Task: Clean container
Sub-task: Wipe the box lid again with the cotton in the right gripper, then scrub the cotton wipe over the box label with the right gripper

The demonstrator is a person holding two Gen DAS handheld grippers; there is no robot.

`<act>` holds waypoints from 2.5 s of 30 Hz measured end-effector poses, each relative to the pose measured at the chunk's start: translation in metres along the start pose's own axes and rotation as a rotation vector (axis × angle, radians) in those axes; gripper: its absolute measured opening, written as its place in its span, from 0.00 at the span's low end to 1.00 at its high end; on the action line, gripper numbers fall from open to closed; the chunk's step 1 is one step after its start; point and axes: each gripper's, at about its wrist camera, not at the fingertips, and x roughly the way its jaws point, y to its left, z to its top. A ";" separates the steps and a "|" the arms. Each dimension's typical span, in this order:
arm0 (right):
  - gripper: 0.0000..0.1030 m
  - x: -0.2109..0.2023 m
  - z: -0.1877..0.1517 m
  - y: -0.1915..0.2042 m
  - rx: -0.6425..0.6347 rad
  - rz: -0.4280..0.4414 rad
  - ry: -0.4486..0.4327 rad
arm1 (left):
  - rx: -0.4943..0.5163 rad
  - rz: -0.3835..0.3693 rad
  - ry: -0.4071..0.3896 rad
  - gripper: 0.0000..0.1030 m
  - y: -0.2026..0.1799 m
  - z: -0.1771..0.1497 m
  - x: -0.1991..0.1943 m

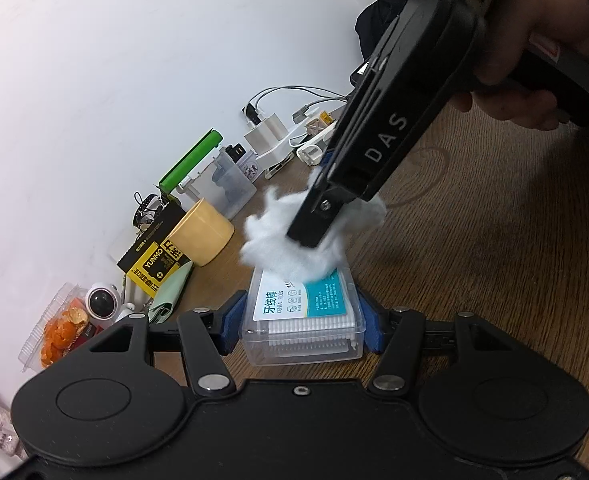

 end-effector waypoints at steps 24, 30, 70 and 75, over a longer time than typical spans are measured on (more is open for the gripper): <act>0.17 0.000 -0.004 -0.005 0.023 0.004 0.047 | 0.000 -0.002 0.000 0.55 0.004 -0.001 0.002; 0.17 0.008 0.003 -0.017 0.080 0.010 -0.002 | 0.000 -0.002 0.000 0.55 0.004 -0.001 0.002; 0.17 -0.005 0.006 0.014 -0.012 0.133 0.095 | 0.000 -0.004 0.000 0.55 0.005 -0.002 0.003; 0.17 0.004 0.002 -0.018 0.058 -0.033 0.112 | 0.000 -0.004 0.000 0.55 0.006 -0.002 0.003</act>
